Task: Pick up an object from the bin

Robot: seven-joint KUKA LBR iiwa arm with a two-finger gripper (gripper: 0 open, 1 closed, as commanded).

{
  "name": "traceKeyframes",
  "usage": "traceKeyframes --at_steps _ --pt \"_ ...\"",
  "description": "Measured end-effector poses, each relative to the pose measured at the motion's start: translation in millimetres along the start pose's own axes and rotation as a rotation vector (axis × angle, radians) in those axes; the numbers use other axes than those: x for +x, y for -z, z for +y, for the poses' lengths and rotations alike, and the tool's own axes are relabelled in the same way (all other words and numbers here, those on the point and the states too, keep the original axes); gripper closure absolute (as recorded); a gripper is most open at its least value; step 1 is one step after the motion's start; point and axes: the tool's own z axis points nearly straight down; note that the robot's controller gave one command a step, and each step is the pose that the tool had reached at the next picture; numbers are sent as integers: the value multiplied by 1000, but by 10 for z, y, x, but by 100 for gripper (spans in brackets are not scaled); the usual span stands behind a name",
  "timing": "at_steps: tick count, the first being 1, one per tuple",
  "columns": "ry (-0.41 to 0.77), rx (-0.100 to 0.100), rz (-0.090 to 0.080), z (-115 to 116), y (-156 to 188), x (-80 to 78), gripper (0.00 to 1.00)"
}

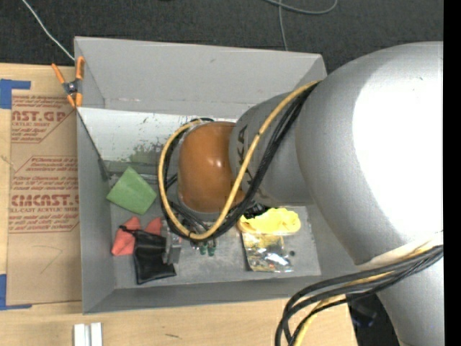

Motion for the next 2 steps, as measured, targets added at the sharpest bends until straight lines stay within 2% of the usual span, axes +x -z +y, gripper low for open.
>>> traceKeyframes --at_steps 1,2 --pt "-12 -1 -3 -91 409 -18 100" --pt "-33 -2 -2 81 679 -24 100"
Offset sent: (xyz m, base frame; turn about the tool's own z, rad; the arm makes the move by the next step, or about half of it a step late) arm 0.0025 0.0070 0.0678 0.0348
